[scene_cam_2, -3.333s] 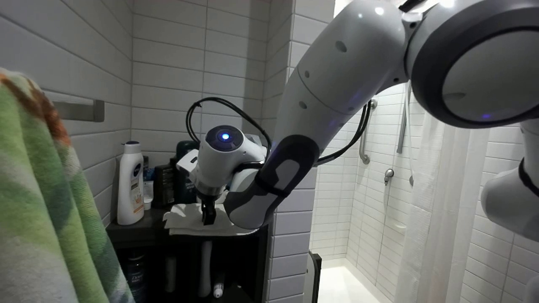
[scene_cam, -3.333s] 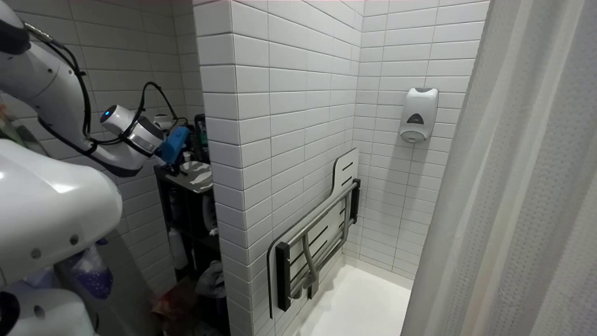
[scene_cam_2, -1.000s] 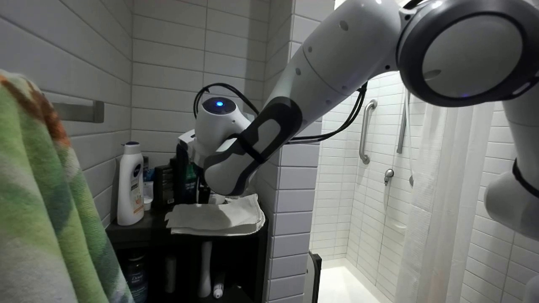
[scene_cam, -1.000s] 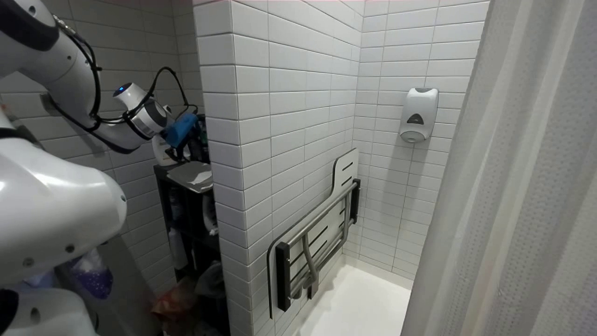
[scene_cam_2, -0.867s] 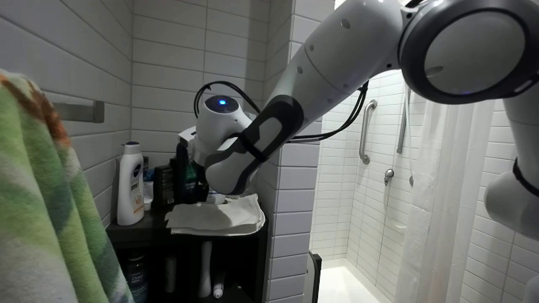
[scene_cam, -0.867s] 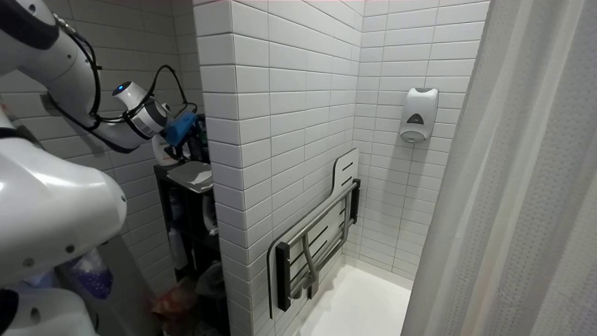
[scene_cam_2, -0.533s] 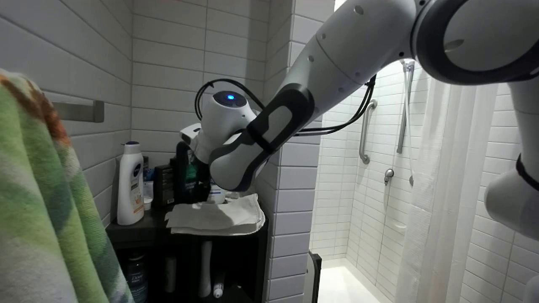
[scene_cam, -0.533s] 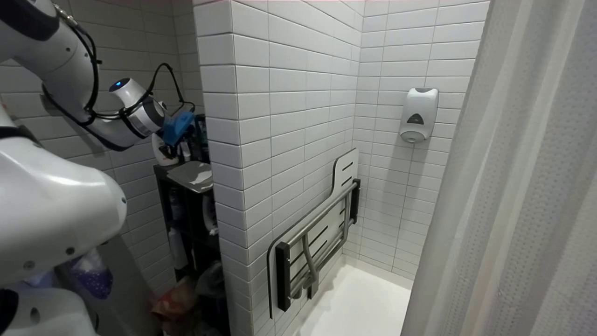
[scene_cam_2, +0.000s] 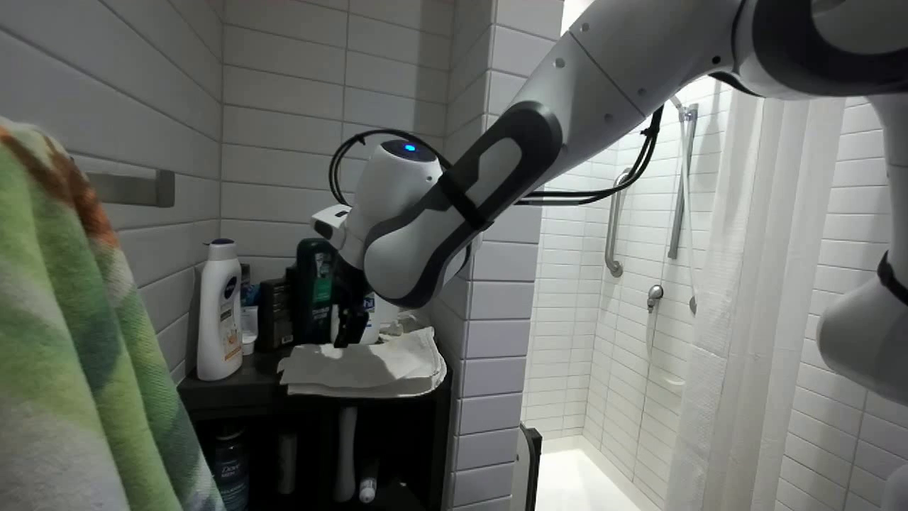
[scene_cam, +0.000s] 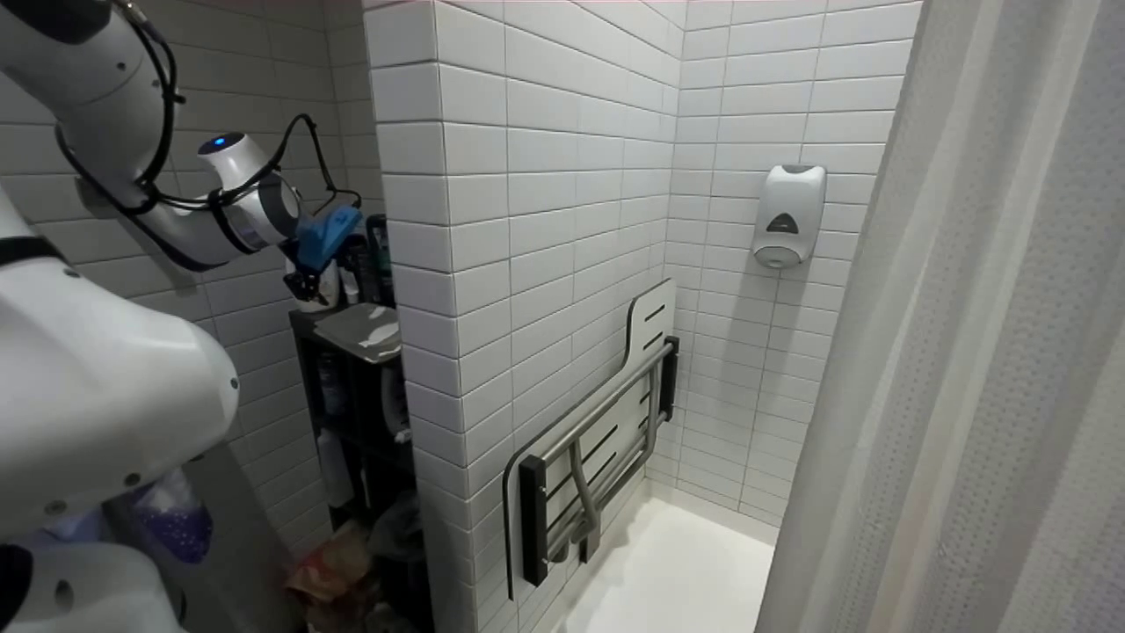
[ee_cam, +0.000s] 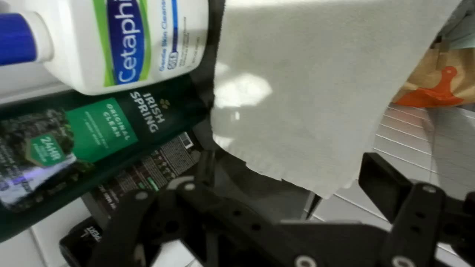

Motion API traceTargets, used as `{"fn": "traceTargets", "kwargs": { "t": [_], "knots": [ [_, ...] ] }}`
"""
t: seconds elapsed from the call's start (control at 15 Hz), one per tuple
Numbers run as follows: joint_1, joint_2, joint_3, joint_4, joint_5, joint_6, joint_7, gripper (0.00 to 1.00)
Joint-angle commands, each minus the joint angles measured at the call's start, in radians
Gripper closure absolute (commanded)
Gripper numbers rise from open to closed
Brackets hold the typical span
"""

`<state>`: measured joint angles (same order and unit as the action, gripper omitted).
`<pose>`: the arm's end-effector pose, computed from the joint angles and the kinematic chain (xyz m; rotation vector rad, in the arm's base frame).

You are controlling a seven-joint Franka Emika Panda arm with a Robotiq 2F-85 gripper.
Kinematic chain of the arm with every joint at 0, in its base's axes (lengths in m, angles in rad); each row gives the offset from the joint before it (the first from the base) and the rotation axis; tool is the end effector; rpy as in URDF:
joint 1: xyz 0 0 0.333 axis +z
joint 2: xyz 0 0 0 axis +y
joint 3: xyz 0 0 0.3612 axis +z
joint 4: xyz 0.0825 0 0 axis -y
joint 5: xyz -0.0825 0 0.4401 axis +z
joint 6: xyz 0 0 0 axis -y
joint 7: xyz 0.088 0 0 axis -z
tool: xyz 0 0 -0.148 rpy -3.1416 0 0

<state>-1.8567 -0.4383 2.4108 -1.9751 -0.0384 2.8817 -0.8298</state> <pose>0.6013 0.4166 0.3334 1.9181 1.8824 0.7296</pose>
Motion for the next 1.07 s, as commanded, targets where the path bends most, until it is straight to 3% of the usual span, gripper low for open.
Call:
{"fn": "traceTargets", "kwargs": {
  "t": [0.0, 0.2, 0.4, 0.47, 1.0],
  "knots": [
    [-0.094, 0.099, 0.152, -0.061, 0.108, -0.027, -0.138, 0.00],
    [-0.120, 0.079, 0.199, -0.067, 0.169, -0.038, -0.171, 0.00],
    [-0.098, 0.044, 0.164, -0.068, 0.132, -0.036, -0.148, 0.00],
    [-0.053, 0.029, 0.114, -0.069, 0.160, -0.040, -0.165, 0.00],
    [-0.012, -0.032, 0.051, -0.069, 0.162, -0.055, -0.143, 0.00]
  ]
}}
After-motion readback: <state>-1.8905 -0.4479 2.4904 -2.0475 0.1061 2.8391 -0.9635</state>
